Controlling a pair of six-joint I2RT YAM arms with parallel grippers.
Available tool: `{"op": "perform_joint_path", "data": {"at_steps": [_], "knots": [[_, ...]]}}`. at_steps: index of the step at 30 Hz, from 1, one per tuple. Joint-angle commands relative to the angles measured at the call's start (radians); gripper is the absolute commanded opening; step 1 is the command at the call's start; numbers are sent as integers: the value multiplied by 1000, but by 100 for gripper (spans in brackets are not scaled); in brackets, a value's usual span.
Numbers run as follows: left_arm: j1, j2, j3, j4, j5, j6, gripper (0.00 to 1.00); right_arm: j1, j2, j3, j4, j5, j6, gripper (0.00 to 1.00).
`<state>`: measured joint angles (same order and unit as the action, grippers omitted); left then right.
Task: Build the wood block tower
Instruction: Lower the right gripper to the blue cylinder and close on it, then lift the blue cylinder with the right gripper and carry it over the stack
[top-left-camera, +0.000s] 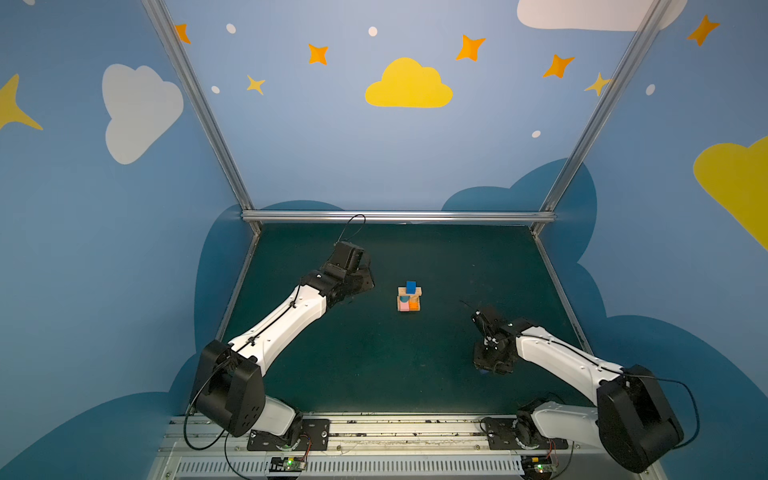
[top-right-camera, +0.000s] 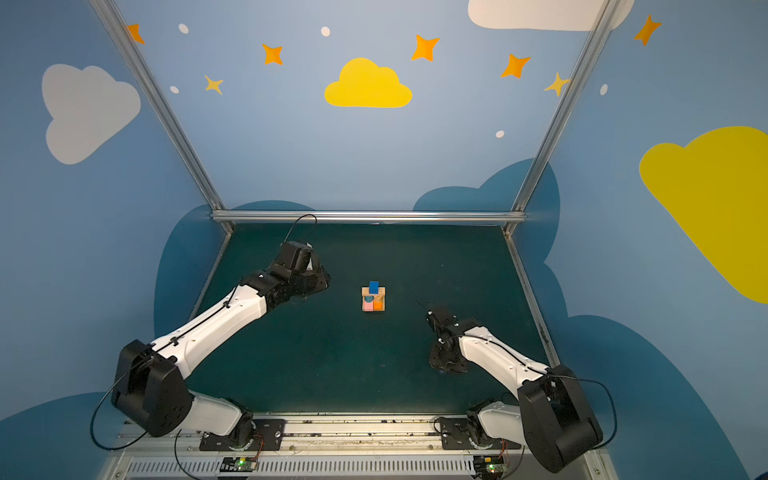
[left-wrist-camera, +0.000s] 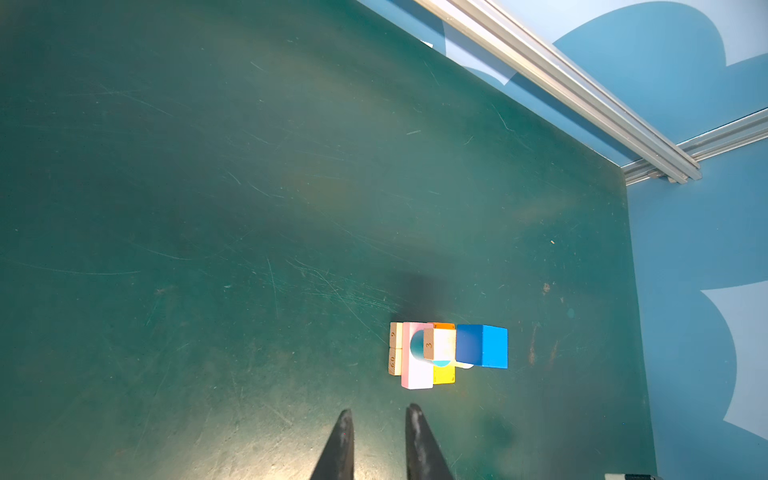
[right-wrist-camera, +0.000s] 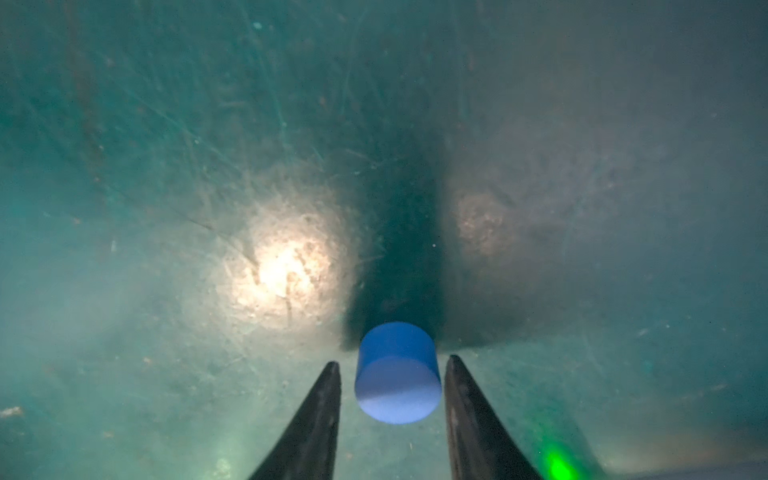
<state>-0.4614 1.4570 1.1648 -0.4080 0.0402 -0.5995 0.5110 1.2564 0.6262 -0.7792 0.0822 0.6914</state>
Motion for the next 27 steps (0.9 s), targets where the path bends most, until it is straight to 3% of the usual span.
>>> {"op": "perform_joint_path", "data": {"at_steps": [1,27], "knots": [[3,8,14,-11,4,6,23,8,5,29,-14,16,0,39],[3,2,15,-18,7,10,24,23,33,33,-24,28,0,34]]}}
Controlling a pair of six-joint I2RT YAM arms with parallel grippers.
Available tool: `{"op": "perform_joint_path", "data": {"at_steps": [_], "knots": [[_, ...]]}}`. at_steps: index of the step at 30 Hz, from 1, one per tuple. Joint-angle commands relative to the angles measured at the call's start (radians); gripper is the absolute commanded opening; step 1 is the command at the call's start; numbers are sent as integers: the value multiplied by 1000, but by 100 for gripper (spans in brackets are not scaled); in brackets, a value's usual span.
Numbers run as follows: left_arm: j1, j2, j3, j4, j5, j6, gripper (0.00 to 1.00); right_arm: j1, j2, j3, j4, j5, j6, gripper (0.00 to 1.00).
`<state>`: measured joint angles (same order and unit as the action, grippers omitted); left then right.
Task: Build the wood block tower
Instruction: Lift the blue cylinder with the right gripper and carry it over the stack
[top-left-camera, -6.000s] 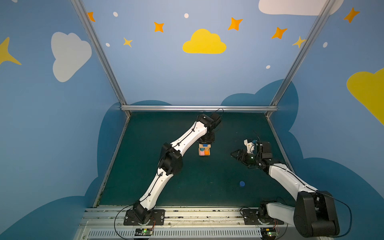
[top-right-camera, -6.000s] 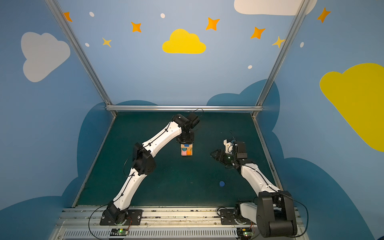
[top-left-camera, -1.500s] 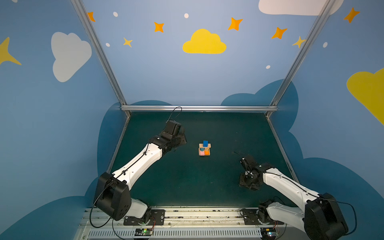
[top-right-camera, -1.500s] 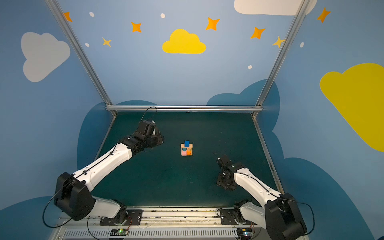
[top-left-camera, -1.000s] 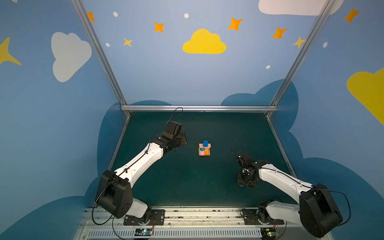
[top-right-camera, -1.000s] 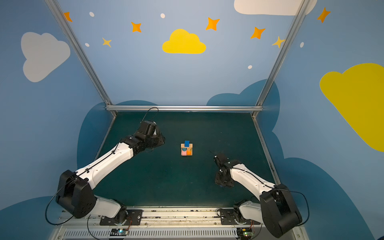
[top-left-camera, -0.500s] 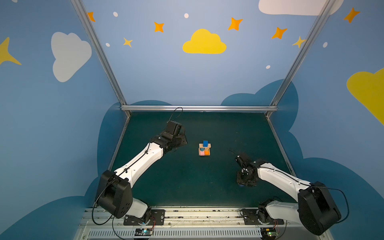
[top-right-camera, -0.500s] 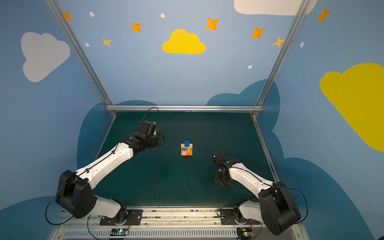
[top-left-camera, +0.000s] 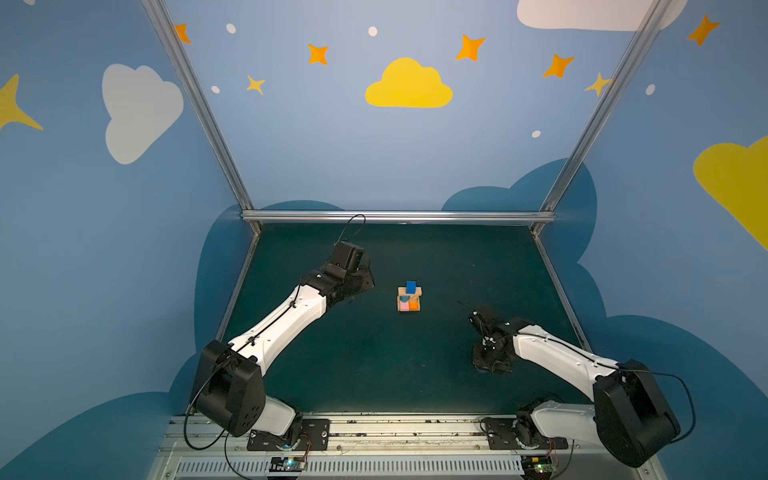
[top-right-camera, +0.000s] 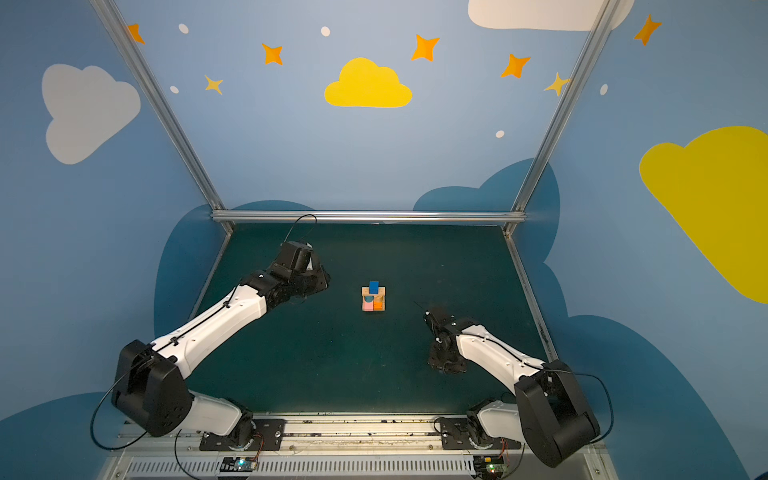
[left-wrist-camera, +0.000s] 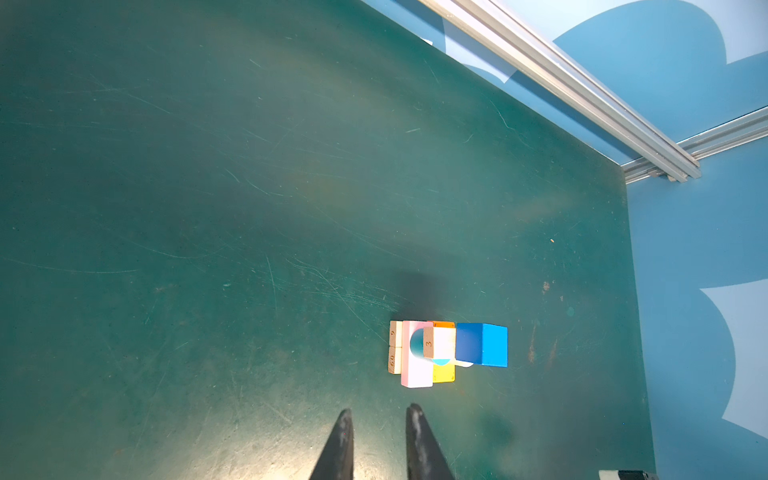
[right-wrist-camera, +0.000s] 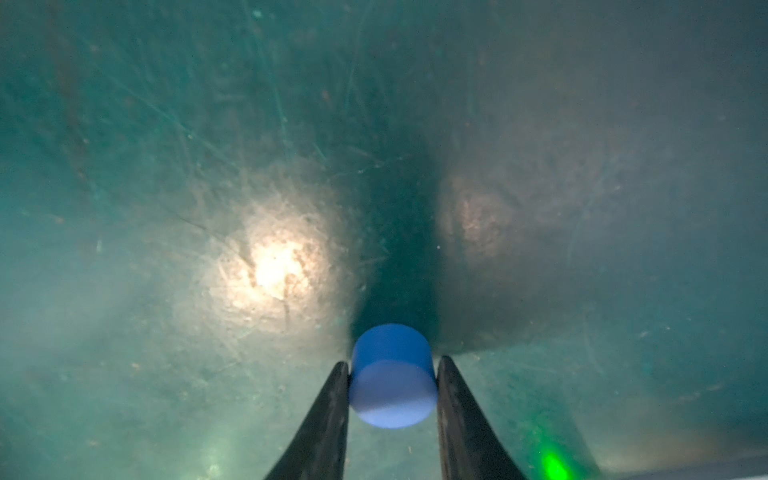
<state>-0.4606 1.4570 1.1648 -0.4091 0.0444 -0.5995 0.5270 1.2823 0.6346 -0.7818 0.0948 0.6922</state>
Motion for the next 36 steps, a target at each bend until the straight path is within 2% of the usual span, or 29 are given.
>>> {"op": "perform_joint_path", "data": {"at_steps": [1,10,16,22,27,36], "knots": [[2,2,15,-17,5,9,23,7,9,24,-20,16,-2,33],[3,6,16,-15,10,11,23,11,17,32,-33,16,-16,27],[3,-22,0,-10,-7,12,23,10,26,163,-105,23,-93,26],[7,-49,-17,-7,-31,10,24,10,121,365,-169,16,-211,26],[11,-65,-24,-12,-35,14,24,12,283,588,-225,-14,-308,20],[21,-94,-37,-18,-51,19,24,53,515,915,-309,-39,-395,16]]}}
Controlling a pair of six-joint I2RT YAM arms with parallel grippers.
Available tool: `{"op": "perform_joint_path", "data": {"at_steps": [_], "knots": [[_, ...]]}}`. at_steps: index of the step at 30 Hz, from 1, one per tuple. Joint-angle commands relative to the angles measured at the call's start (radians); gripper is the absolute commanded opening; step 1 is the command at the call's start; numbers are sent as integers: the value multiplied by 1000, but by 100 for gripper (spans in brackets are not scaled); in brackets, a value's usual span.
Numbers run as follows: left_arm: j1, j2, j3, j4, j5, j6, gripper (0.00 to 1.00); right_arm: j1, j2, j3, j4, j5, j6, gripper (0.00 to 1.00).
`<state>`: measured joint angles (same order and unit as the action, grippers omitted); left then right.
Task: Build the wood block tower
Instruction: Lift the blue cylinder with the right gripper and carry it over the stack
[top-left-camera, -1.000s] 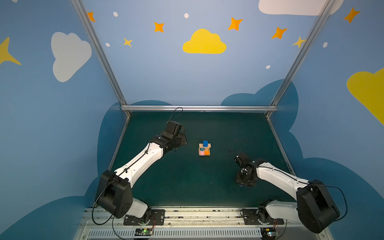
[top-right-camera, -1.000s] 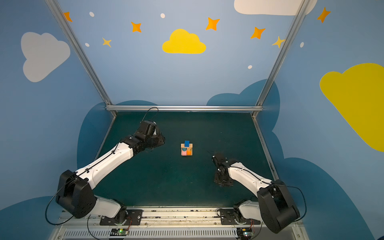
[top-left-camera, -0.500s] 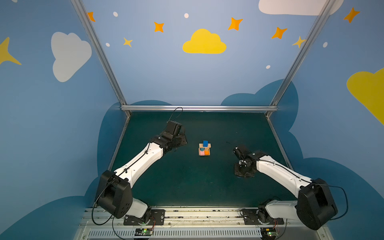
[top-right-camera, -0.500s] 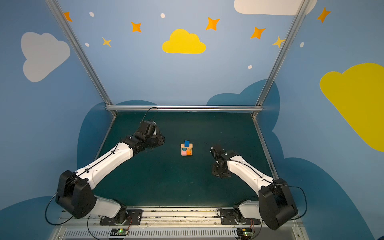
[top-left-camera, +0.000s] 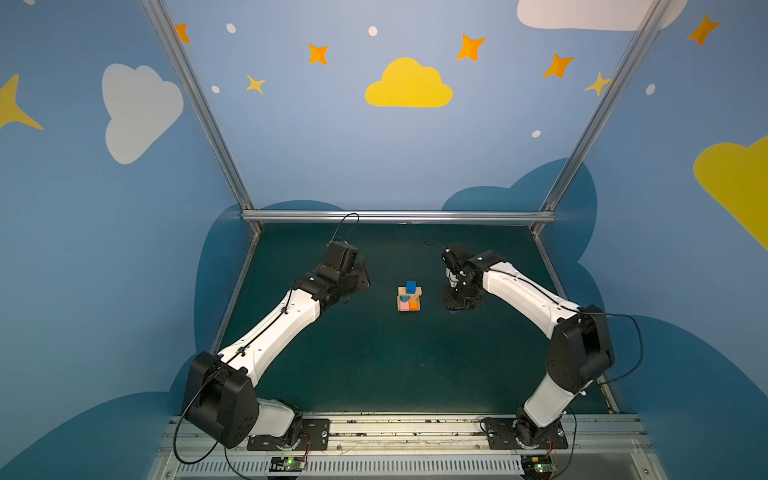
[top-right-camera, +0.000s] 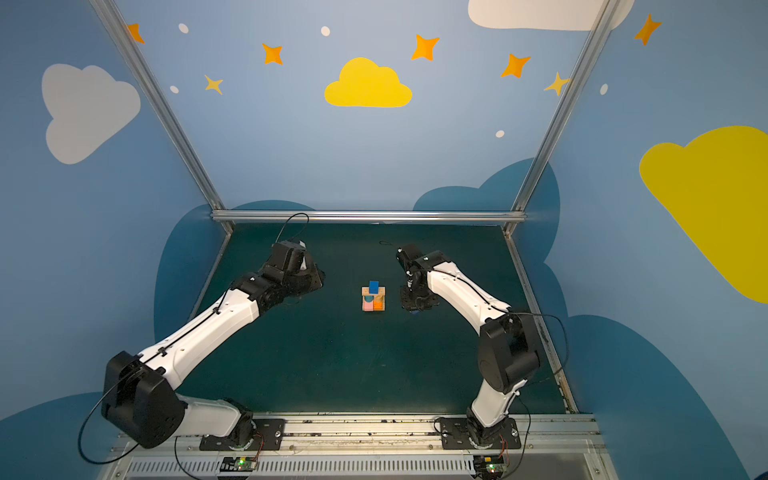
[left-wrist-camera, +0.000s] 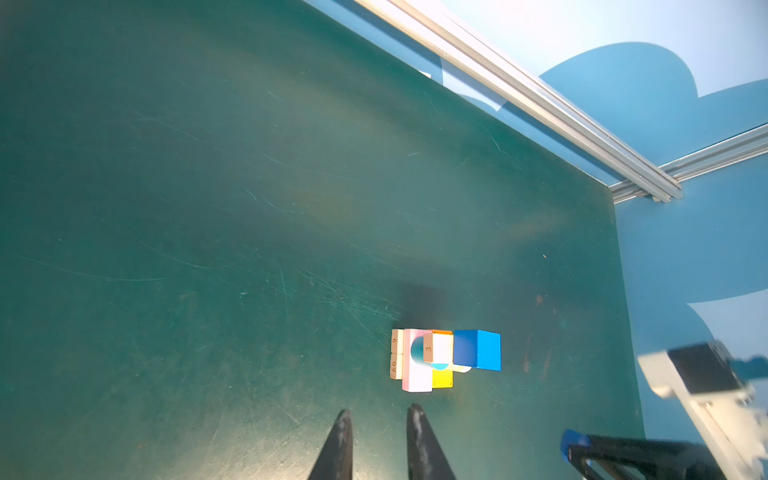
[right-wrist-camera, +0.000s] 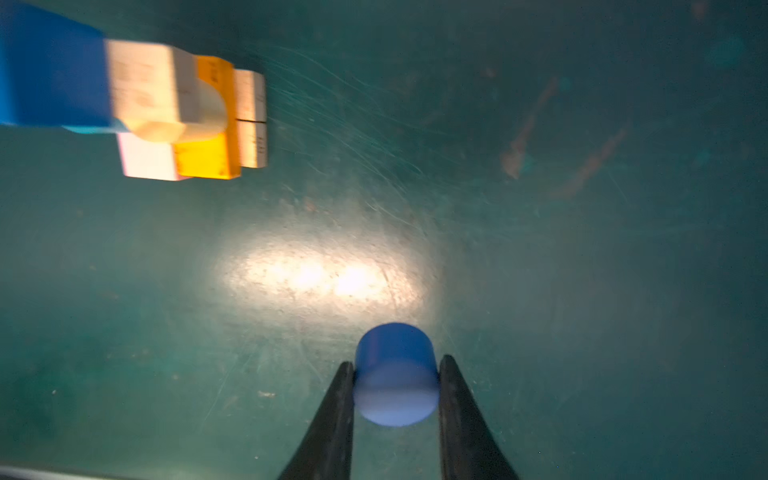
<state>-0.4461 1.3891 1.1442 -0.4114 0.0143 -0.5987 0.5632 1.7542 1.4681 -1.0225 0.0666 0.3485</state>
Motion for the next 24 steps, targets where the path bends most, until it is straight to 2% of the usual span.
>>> {"op": "perform_joint_path", "data": {"at_steps": [1,13,24], "knots": [[10,-26,-16,-17,-23,19,24,21,65,111,-78,-14,-58,17],[31,-29,-13,-18,-22,17,25,63,291,485,-202,-32,-143,16],[48,-32,-11,-24,-16,23,26,96,455,755,-305,-41,-184,16]]}}
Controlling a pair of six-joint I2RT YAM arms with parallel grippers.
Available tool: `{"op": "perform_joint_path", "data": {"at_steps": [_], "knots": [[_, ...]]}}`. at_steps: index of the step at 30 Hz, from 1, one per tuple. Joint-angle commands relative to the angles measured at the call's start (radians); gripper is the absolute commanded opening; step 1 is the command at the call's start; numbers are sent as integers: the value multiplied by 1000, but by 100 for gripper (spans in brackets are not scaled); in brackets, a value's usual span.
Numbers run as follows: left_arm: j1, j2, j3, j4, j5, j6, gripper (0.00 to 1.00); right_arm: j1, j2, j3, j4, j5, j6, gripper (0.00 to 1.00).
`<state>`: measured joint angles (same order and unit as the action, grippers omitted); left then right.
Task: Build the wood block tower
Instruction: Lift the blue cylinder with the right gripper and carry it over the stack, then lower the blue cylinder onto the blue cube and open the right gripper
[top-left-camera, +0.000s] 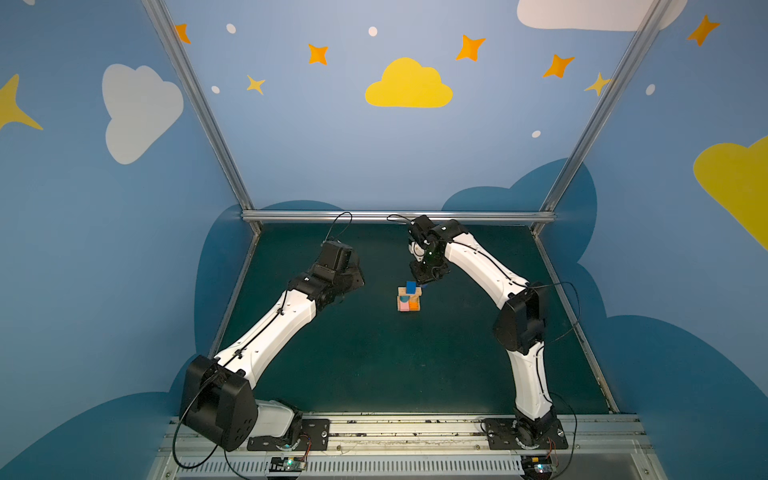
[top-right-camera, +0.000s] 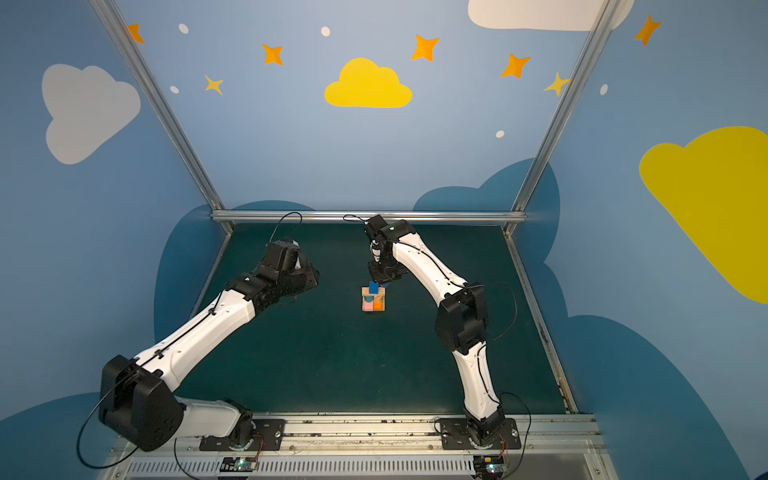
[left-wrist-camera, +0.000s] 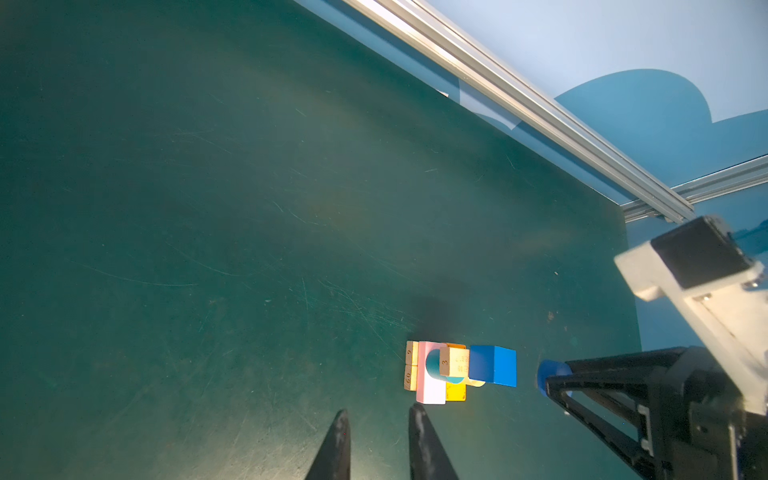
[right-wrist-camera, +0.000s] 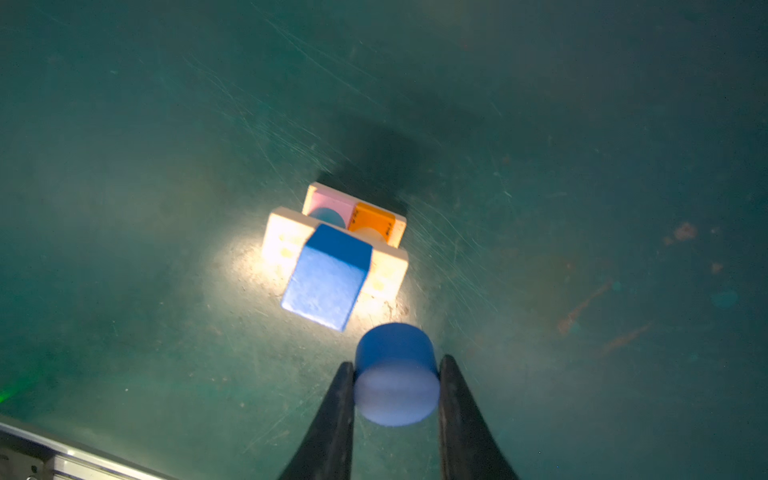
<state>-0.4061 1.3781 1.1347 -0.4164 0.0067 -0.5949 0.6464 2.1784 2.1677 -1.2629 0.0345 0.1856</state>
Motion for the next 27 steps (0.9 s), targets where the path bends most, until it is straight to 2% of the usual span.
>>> {"op": "perform_joint_path", "data": {"at_steps": [1,6,27], "knots": [[10,-23,-1,-19,-9,19,26,16,44,81,-75,-8,-24,16],[15,-28,-6,-20,-7,19,26,30,86,158,-106,-4,-33,17],[25,-42,-21,-19,-10,17,26,38,147,236,-113,-12,-23,17]]}}
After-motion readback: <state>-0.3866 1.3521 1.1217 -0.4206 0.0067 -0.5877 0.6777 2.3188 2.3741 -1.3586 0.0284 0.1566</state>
